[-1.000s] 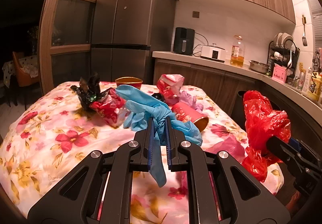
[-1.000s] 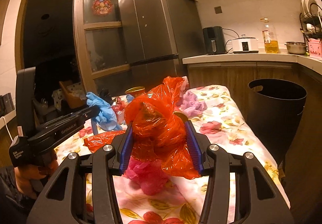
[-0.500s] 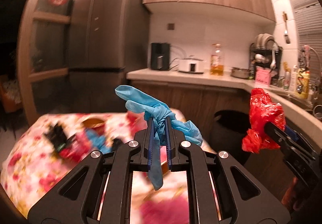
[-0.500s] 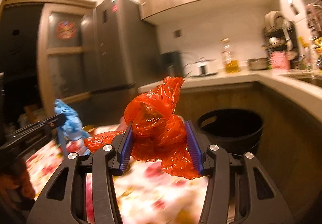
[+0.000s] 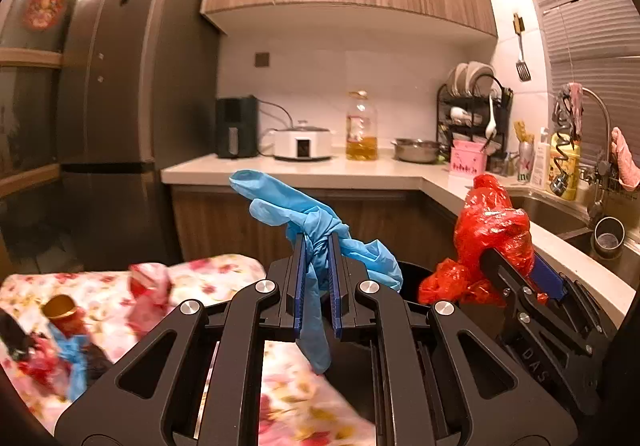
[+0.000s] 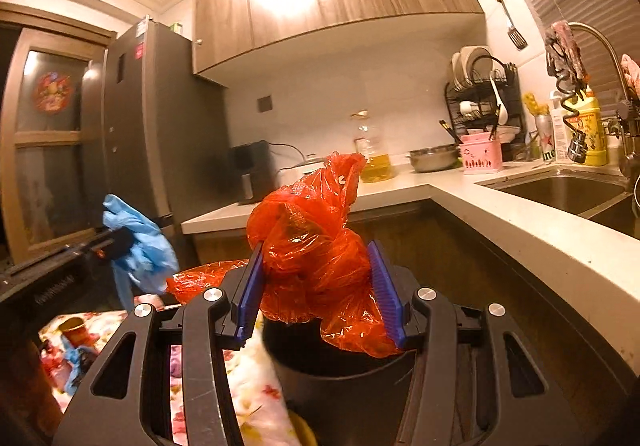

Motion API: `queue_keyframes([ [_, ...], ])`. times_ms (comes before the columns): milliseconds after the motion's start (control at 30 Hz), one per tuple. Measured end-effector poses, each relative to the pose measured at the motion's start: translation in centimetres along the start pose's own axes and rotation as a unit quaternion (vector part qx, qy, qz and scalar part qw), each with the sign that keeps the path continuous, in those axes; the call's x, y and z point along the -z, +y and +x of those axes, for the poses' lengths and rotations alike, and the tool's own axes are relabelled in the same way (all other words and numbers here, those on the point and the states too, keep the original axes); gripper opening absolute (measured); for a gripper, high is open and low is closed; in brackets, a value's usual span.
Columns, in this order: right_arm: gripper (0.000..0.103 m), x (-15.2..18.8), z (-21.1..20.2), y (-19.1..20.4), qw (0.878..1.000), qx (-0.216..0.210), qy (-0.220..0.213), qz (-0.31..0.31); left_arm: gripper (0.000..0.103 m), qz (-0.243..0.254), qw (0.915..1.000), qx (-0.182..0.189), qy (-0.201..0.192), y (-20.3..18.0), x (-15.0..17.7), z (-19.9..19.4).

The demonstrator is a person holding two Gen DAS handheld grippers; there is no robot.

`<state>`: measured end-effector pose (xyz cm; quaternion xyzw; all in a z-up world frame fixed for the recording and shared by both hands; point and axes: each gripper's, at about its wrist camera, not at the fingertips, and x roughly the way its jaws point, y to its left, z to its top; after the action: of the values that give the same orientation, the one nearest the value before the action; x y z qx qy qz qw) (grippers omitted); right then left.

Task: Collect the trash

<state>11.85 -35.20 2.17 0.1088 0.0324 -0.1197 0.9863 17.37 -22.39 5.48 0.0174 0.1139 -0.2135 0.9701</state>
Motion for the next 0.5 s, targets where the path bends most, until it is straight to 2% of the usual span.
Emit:
queue_keyframes([
  [200,0.051,0.3,2.7,-1.6,1.000,0.009,0.011,0.006,0.010,-0.002,0.9998,0.012,0.018,-1.2,0.6,4.4],
  [500,0.052,0.5,5.9,-2.6,1.000,0.008,0.027,0.010,0.010,-0.006,0.9993,0.021,0.032,-2.0,1.0,8.8],
])
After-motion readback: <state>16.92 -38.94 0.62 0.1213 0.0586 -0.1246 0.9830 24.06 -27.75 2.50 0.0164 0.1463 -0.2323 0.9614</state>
